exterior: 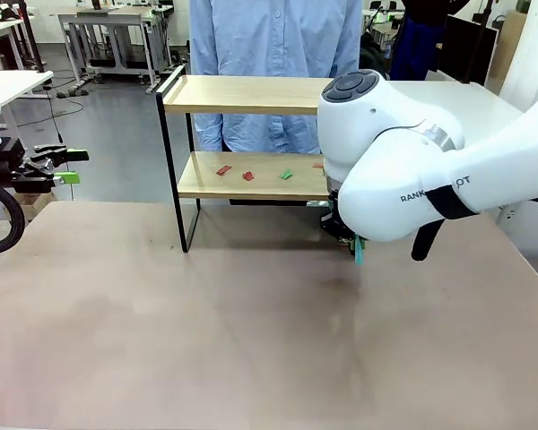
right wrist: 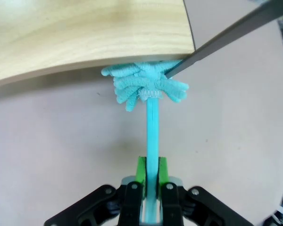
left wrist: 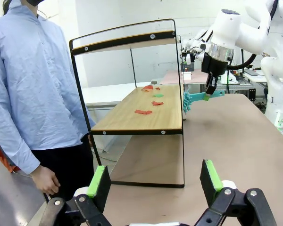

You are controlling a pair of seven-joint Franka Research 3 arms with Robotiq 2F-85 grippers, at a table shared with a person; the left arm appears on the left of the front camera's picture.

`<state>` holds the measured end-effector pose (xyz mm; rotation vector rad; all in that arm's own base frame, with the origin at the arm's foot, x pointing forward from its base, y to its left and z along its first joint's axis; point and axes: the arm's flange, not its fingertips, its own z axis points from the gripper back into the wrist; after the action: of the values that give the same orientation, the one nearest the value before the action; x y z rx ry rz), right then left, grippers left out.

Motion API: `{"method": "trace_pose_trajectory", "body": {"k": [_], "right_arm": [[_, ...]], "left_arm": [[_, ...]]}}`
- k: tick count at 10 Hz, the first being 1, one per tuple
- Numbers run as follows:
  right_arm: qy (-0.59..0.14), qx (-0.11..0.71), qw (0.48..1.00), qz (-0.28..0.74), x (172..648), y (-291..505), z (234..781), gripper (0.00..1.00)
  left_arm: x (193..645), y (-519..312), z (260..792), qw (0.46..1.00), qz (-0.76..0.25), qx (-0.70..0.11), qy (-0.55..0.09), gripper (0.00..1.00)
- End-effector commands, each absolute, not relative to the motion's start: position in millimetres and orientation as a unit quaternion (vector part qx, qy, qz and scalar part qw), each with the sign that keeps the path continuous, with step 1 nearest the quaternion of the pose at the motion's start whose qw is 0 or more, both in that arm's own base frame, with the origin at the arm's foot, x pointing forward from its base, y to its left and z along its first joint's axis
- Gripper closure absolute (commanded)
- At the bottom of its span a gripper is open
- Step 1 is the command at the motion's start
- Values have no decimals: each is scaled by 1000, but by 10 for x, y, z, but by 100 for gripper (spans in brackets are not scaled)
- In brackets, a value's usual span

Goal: Clean the shelf.
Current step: Clean the specific section of the Shelf indicated by the human with the Duster.

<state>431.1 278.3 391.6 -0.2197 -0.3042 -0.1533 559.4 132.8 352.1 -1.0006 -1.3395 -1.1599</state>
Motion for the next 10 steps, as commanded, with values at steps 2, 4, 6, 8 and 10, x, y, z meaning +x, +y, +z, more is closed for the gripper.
{"method": "trace_pose_trajectory", "body": {"k": [2,4,6,8,10], "right_arm": [[-137,-108,981,-83,4387,2741,3833,87],[-142,-111,981,-78,4337,2770,3830,87],[-165,-78,983,-19,4169,2548,4159,87],[-153,-61,984,59,4043,2427,4311,87],[-122,-35,983,130,3951,2356,4430,87]], "left_arm": [[5570,1317,3546,522,-487,-415,-564,0],[5570,1317,3546,522,-487,-415,-564,0],[5570,1317,3546,522,-487,-415,-564,0],[5570,1317,3546,522,-487,-415,-564,0],[5570,1317,3546,522,-487,-415,-564,0]]}}
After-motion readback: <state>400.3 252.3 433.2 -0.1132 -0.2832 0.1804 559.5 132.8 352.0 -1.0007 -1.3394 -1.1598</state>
